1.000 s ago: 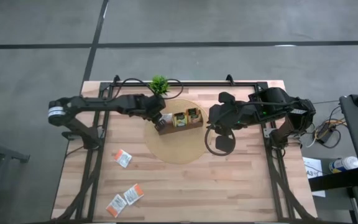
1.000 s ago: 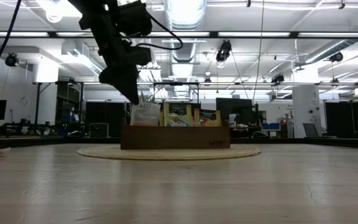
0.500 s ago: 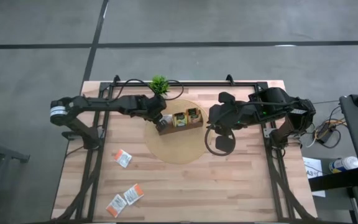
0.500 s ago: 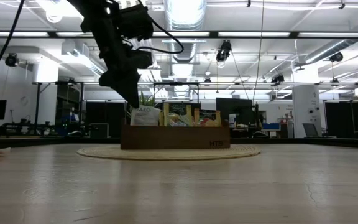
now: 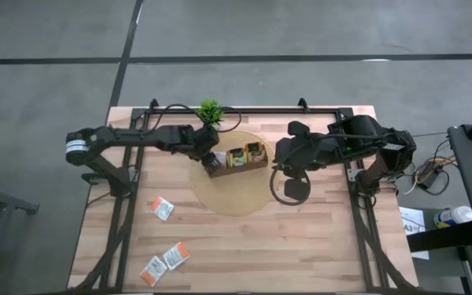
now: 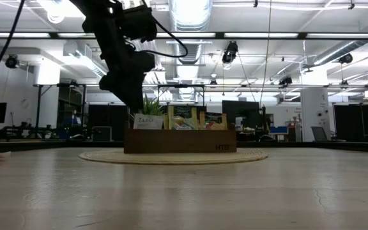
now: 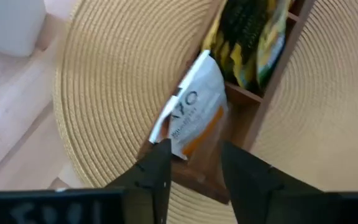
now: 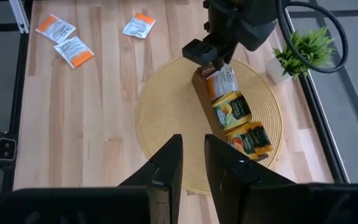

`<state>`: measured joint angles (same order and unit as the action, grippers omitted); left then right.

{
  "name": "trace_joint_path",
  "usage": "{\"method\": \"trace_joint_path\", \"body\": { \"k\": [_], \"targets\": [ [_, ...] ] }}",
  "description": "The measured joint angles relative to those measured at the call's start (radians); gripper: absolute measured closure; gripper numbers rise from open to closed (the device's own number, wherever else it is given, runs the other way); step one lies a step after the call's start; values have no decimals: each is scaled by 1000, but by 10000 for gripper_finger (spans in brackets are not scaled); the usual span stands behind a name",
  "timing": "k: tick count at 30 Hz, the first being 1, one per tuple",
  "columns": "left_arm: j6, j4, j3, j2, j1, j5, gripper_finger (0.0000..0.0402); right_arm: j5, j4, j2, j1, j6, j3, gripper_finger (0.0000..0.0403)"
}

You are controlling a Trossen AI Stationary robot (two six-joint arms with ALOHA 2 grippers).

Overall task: Pick & Place Tea
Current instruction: Put the white tea bag into the left section of the wooden organizer

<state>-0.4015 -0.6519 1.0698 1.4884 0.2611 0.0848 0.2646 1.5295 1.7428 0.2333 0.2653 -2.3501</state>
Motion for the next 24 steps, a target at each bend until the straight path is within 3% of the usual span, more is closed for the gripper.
{"method": "trace_joint_path", "body": {
  "k": [11, 24],
  "targets": [
    [-51, -198, 22, -71, -50, -50, 259, 0, 0, 0, 0, 1, 0, 339],
    [1, -302, 22, -207, -333, -75, 259, 0, -2, 0, 0, -34, 0, 339]
  ]
}}
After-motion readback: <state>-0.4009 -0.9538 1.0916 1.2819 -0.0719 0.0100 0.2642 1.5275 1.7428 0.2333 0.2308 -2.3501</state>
